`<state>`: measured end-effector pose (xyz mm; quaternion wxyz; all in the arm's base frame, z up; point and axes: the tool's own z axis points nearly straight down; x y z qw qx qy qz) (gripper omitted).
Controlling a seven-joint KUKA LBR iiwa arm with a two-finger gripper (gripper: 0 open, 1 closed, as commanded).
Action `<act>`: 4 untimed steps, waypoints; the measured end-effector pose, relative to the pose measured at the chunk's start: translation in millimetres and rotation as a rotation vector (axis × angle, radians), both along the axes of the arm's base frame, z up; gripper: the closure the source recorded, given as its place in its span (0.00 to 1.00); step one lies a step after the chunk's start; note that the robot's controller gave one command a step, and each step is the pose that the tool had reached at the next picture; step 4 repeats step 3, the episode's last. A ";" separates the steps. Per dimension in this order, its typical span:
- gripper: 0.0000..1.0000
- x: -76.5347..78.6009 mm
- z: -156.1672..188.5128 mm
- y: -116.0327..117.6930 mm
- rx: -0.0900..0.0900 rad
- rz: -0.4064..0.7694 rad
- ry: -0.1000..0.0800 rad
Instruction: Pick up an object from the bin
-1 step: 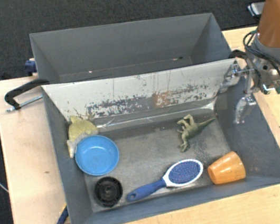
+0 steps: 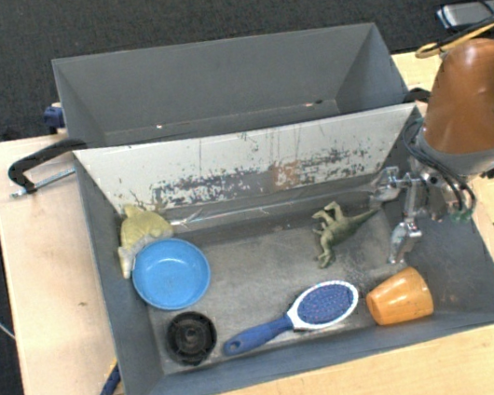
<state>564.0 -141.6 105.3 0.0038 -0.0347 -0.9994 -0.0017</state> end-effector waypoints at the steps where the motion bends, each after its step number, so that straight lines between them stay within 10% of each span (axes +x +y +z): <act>1: 0.00 20.1 -30.9 75.3 -0.007 0.192 -0.013; 2: 1.00 20.3 -31.6 77.0 -0.004 0.194 -0.018; 3: 1.00 23.1 100.3 77.7 -0.005 0.156 -0.023; 4: 1.00 23.1 100.3 77.7 -0.005 0.156 -0.023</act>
Offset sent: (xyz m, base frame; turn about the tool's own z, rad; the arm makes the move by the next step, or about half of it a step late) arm 0.0174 0.0768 -0.0342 -0.1947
